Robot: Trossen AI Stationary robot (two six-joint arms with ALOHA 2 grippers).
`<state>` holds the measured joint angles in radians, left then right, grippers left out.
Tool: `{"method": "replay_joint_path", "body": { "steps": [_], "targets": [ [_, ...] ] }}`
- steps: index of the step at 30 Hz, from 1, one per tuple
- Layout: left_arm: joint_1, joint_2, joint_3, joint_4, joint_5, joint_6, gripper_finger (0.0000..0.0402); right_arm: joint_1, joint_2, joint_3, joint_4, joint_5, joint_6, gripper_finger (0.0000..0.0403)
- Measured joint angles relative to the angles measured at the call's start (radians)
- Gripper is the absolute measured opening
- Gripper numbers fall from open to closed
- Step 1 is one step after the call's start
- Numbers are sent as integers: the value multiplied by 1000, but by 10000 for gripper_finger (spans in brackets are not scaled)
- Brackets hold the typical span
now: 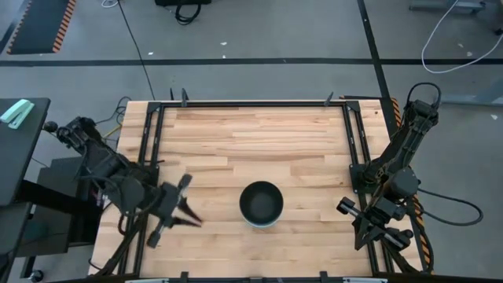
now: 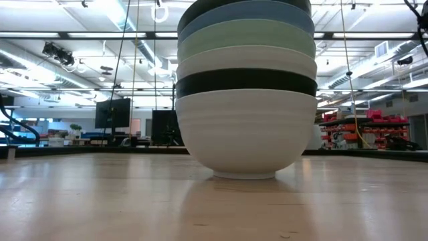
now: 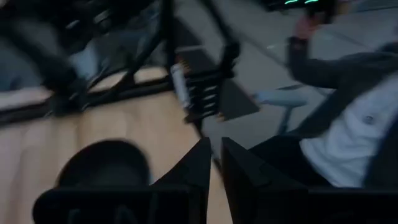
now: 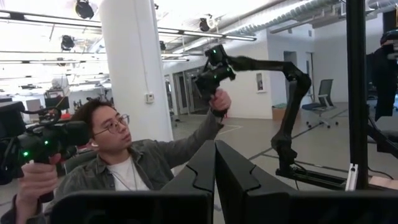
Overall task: Nest bowls inside each other
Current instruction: Return to Home Position
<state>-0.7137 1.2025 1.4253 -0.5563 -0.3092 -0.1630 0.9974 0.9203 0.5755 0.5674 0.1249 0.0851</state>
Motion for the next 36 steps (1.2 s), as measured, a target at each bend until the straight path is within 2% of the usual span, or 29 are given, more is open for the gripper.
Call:
{"method": "replay_joint_path", "body": {
  "steps": [2,7,12,16,21,27,36],
  "targets": [
    [2,-46,-102,105,54,43,44,0,0,0,0,0,1,18],
    [11,-176,-377,310,106,62,39,0,0,0,-24,0,2,18],
    [15,-347,-641,523,119,30,45,0,4,-4,-20,0,27,18],
    [14,-468,-797,642,121,12,48,0,8,-4,-19,-28,35,18],
    [14,-579,-895,683,120,25,41,0,7,-4,-19,-75,-5,18],
    [14,-706,-923,683,120,117,37,-9,-18,-5,-20,-74,-3,18],
    [16,-899,-970,658,118,154,45,-9,-207,-114,-4,-74,-11,18]
  ]
}}
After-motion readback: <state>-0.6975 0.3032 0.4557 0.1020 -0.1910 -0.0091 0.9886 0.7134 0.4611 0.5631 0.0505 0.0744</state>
